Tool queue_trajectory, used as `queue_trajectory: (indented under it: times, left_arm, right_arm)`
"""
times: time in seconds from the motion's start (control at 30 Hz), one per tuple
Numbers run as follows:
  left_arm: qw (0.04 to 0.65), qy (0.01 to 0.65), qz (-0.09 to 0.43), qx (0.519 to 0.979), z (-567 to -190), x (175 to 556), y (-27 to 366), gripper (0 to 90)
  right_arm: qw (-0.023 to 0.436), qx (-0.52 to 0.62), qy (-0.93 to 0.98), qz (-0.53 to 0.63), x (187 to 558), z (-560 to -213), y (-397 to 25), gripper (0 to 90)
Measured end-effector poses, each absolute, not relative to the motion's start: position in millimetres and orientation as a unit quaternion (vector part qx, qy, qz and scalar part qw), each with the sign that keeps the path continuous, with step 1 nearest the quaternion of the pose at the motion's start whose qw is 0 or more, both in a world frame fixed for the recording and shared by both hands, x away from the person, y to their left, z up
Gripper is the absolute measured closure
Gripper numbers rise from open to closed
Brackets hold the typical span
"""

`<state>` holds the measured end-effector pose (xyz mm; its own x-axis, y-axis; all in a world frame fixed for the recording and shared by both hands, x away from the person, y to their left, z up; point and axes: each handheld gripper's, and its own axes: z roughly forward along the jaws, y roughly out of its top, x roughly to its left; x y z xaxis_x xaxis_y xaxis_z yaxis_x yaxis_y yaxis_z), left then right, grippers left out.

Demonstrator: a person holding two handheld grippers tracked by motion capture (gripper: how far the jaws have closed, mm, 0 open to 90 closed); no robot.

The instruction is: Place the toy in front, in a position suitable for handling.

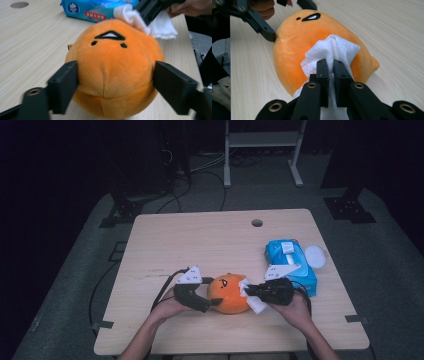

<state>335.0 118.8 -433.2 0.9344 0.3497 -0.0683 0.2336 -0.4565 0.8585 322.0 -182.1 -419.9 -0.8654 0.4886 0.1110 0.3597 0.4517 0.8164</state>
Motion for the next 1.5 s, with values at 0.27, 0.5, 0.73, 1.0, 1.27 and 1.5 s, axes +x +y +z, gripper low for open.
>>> queue_trajectory:
  times: [0.27,0.5,0.73,1.0,1.27,1.5]
  left_arm:
    - [0.498,0.165,0.071,0.849,-432.0,333.2,109.8,28.8]
    - [0.496,0.169,0.07,0.849,-436.4,334.6,113.1,29.3]
    - [0.497,0.178,0.064,0.847,-439.8,338.4,119.0,29.1]
    - [0.518,0.202,0.035,0.83,-440.9,341.9,120.6,24.1]
    - [0.514,0.185,0.054,0.835,-438.7,336.3,111.2,25.8]
    - [0.51,0.196,0.051,0.836,-443.3,340.6,117.6,26.1]
  right_arm:
    - [0.081,0.19,0.858,0.47,302.7,-406.9,-142.9,83.6]
    - [0.091,0.198,0.857,0.467,309.6,-408.0,-146.7,83.6]
    - [0.107,0.258,0.845,0.455,324.2,-415.7,-185.9,83.5]
    - [0.107,0.251,0.854,0.443,317.5,-417.8,-184.8,83.4]
    - [0.076,0.187,0.862,0.466,300.4,-410.7,-150.9,83.4]
    - [0.087,0.204,0.858,0.463,308.2,-410.9,-162.0,83.4]
